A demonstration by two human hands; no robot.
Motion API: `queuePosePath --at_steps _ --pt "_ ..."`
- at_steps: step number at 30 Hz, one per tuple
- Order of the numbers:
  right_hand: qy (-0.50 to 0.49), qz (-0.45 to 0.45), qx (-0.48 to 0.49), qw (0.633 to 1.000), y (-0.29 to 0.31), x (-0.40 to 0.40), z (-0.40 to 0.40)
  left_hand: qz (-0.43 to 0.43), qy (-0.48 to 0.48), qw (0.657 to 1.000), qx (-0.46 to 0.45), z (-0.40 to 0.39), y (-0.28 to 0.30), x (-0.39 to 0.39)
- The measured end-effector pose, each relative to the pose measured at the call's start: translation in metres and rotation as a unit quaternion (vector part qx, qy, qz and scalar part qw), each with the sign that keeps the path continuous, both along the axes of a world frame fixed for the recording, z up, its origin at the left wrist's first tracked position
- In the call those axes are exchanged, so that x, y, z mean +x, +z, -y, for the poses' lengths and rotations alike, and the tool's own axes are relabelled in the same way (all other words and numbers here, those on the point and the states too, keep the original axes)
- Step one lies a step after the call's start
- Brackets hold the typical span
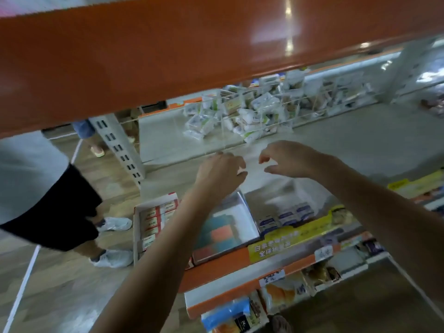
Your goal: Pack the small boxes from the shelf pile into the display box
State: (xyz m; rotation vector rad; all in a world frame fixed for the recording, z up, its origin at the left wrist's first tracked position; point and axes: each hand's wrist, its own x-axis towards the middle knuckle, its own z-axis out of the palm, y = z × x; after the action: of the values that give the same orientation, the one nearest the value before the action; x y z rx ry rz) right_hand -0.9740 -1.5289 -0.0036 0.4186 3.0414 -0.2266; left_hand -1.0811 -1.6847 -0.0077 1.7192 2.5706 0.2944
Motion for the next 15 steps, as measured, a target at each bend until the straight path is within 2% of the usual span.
queuePosePath --at_steps 6,11,15 --pt "-0.136 0.002 0.019 0.990 -0.005 0.064 -0.061 -0.041 -0.067 0.997 0.025 -0.099 -0.005 0.048" --pt "-0.231 -0.029 0.023 0.972 -0.020 0.150 -0.119 -0.039 -0.114 0.992 -0.027 -0.176 -0.016 0.113" --pt "-0.283 -0.016 0.027 0.958 -0.029 0.223 -0.174 -0.032 -0.141 0.988 -0.053 -0.246 -0.021 0.171"
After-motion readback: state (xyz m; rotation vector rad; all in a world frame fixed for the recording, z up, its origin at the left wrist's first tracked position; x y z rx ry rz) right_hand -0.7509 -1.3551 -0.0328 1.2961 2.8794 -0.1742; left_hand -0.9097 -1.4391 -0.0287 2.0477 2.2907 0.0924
